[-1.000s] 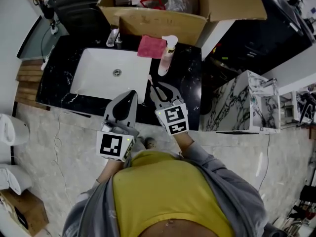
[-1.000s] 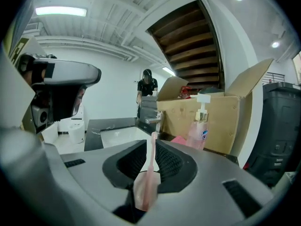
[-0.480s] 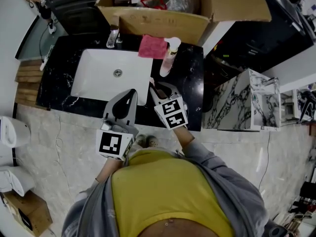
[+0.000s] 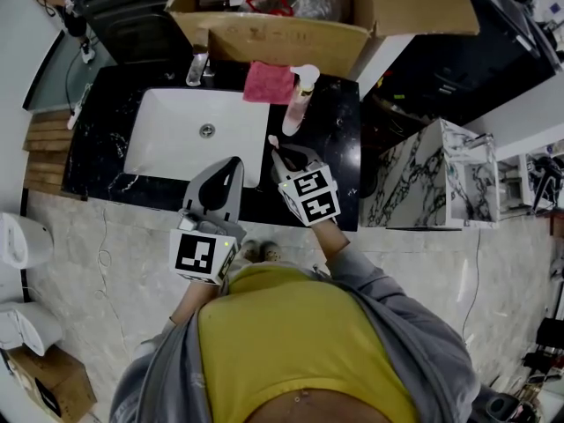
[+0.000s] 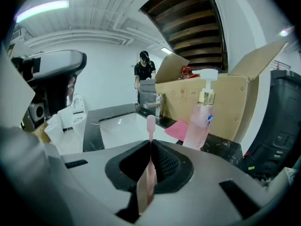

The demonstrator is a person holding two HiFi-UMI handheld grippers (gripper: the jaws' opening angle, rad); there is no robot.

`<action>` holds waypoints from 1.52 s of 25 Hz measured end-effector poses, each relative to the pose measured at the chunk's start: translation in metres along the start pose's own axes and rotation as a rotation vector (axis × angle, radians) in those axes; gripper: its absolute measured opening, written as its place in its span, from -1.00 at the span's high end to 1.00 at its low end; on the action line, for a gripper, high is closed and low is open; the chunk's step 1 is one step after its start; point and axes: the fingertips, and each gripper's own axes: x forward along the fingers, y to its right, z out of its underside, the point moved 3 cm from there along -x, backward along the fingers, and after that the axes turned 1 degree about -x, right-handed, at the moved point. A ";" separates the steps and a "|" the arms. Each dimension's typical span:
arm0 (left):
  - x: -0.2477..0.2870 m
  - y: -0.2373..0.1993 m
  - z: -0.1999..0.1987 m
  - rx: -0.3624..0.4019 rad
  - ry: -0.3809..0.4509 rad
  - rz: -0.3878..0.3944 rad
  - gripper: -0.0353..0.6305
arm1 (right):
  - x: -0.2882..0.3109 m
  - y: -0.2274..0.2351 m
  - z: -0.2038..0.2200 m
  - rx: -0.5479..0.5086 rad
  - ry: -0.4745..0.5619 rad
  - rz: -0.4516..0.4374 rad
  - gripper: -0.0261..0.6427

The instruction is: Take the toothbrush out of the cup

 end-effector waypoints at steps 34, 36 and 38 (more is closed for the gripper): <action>0.012 0.040 -0.031 0.037 0.081 0.122 0.89 | -0.193 0.015 -0.093 0.066 0.518 0.419 0.85; 0.013 0.041 -0.033 0.038 0.086 0.125 0.89 | -0.199 0.017 -0.091 0.075 0.525 0.440 0.85; 0.014 0.042 -0.035 0.043 0.092 0.125 0.89 | -0.204 0.018 -0.089 0.084 0.532 0.456 0.85</action>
